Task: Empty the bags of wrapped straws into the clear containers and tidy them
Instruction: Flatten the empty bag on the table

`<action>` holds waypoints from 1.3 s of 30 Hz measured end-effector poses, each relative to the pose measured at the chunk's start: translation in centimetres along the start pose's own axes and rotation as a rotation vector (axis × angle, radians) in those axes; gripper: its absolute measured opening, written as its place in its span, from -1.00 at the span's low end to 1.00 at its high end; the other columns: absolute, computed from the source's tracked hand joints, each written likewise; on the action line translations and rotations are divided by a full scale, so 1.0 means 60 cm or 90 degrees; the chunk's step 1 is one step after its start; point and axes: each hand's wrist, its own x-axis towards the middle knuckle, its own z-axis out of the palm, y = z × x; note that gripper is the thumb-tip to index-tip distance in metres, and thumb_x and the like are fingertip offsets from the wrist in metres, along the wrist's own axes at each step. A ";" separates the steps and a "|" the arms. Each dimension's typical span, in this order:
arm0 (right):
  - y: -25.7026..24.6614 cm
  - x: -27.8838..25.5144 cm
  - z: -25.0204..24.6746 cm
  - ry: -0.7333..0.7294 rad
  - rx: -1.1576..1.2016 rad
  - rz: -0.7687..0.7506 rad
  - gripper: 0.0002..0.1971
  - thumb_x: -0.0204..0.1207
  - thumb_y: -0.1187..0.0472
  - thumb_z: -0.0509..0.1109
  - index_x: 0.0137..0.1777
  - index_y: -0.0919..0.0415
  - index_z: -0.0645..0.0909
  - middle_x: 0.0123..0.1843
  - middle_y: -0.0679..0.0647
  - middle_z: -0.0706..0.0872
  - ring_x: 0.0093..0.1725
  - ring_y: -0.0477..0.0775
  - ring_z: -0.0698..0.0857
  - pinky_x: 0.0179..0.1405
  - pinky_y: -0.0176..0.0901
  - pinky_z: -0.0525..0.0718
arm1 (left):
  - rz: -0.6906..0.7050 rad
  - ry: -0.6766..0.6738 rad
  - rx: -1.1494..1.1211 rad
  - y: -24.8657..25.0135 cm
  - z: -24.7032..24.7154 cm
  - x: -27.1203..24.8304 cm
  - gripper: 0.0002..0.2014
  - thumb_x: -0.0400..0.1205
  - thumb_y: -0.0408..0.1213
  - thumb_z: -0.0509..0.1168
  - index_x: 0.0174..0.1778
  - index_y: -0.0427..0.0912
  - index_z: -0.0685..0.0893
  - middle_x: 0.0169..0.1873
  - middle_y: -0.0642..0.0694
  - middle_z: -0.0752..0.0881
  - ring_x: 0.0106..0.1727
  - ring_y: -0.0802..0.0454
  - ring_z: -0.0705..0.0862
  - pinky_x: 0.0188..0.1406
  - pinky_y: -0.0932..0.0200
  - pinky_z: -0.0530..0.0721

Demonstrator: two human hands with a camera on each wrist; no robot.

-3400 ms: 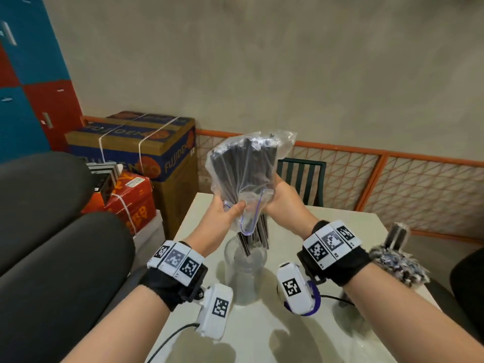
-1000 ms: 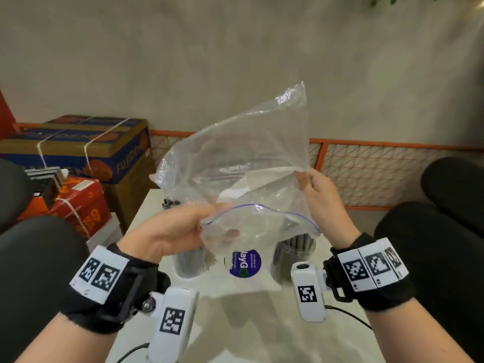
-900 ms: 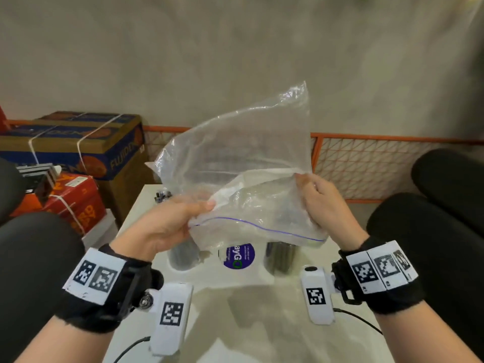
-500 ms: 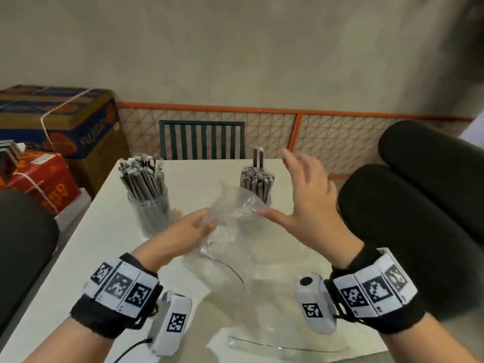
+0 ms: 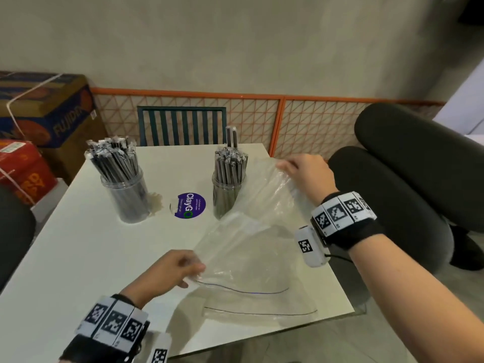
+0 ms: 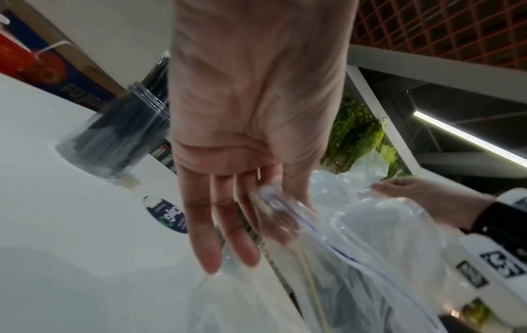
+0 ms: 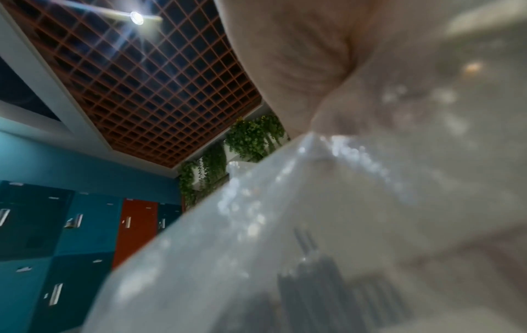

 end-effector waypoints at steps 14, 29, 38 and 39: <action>0.102 -0.085 -0.053 0.050 0.408 0.225 -0.12 0.43 -0.31 0.24 0.66 0.04 0.01 0.67 0.09 0.21 0.62 0.11 0.26 0.52 0.05 0.26 | 0.084 0.085 -0.353 0.137 0.043 0.058 -0.84 0.71 -0.21 0.09 0.00 -0.01 0.59 -0.20 0.02 0.75 -0.29 -0.03 0.80 -0.05 -0.15 0.73; 0.156 -0.225 0.194 -0.328 0.178 0.446 -0.71 0.65 0.11 0.19 0.27 0.26 0.46 0.25 0.26 0.57 0.20 0.23 0.61 0.20 0.02 0.64 | -0.188 0.177 -0.024 0.007 0.102 0.163 -0.59 0.67 -0.16 0.18 0.39 -0.21 0.29 0.21 -0.41 0.59 0.09 -0.30 0.64 -0.08 -0.03 0.63; 0.113 -0.192 0.129 -0.291 -0.074 0.159 0.03 0.35 -0.28 0.43 0.64 -0.08 -0.17 0.67 0.12 -0.15 0.65 0.31 -0.09 0.48 0.37 0.27 | 0.071 -0.114 0.541 0.065 0.074 0.133 0.18 0.35 0.19 0.43 0.60 0.09 -0.36 0.62 -0.07 -0.38 0.61 -0.12 -0.44 0.58 -0.30 -0.24; 0.101 -0.178 0.134 -0.332 -0.091 0.091 0.13 0.26 -0.32 0.46 0.63 -0.17 -0.27 0.68 0.07 -0.30 0.66 0.33 -0.26 0.51 0.47 0.13 | 0.099 -0.141 0.609 0.069 0.079 0.141 0.25 0.29 0.25 0.45 0.58 0.09 -0.40 0.59 -0.07 -0.46 0.59 -0.14 -0.50 0.53 -0.35 -0.32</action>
